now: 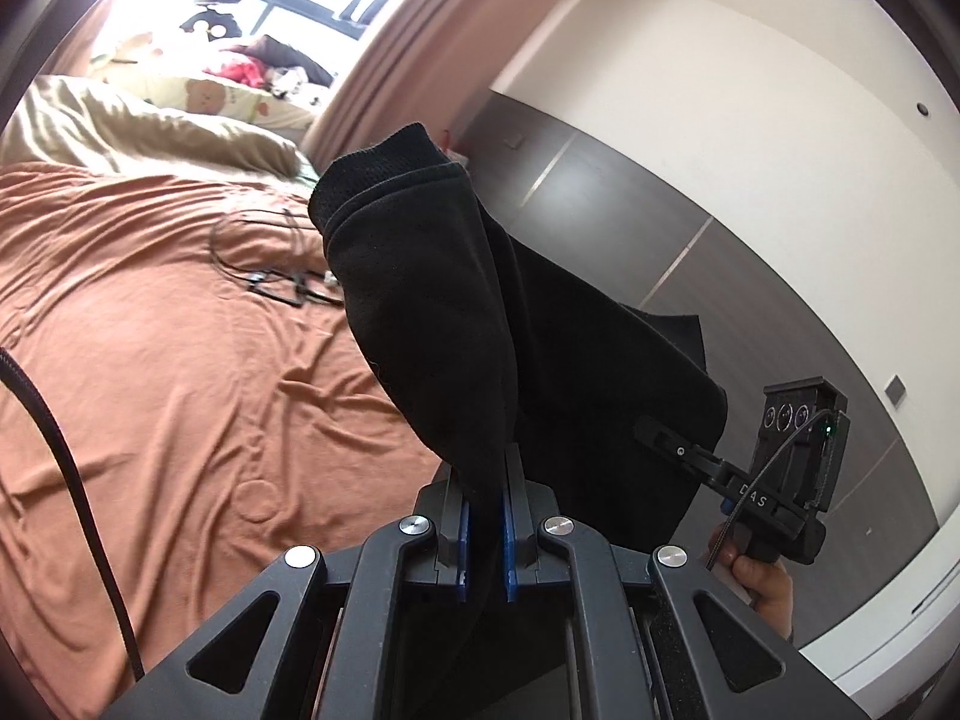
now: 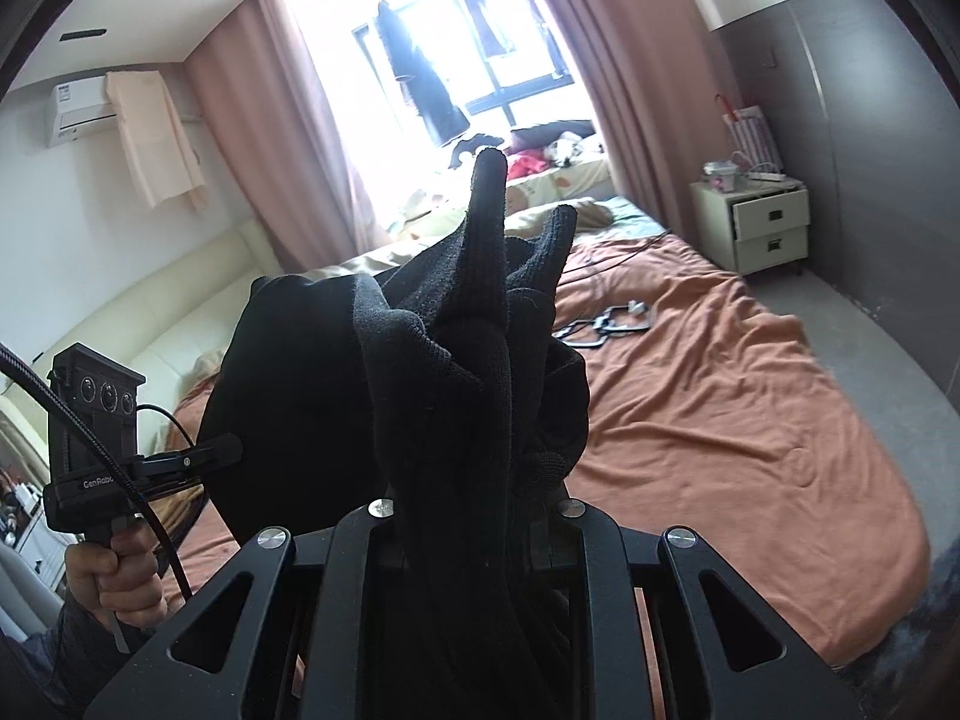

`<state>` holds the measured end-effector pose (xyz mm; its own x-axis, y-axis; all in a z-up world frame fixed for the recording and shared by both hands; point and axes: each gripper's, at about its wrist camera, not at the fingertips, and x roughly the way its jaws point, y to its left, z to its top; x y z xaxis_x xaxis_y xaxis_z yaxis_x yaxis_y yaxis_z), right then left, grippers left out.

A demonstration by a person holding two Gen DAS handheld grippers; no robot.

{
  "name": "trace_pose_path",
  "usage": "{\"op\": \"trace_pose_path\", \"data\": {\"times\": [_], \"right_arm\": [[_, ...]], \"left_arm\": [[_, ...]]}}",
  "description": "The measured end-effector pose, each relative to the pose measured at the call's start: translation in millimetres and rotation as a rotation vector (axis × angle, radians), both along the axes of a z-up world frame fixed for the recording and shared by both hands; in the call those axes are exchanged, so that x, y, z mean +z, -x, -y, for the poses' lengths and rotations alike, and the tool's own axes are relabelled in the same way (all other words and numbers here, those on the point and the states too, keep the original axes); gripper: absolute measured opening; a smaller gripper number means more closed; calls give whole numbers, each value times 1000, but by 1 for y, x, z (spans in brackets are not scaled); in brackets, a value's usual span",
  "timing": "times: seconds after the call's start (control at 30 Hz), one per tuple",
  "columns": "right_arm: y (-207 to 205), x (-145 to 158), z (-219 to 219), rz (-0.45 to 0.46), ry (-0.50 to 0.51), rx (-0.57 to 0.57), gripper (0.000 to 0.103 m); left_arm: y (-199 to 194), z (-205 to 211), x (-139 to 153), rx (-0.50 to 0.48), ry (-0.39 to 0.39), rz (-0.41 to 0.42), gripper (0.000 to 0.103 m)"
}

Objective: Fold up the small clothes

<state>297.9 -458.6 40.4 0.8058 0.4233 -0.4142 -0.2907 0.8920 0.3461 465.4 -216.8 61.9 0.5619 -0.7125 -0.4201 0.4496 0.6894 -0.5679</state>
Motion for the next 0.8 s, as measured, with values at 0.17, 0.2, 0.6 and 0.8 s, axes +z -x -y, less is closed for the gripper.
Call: {"op": "trace_pose_path", "data": {"times": [0.17,0.2,0.6,0.8], "right_arm": [[27,7,39,1,17,-78,15],[31,8,46,2,23,-94,15],[78,38,75,-16,101,-256,15],[71,48,54,-47,138,-312,15]], "left_arm": [[-18,44,-5,-79,14,-8,8],[-21,54,-5,-96,13,-7,8],[-48,166,-17,-319,44,0,8],[-61,206,-24,-410,50,-5,8]]}}
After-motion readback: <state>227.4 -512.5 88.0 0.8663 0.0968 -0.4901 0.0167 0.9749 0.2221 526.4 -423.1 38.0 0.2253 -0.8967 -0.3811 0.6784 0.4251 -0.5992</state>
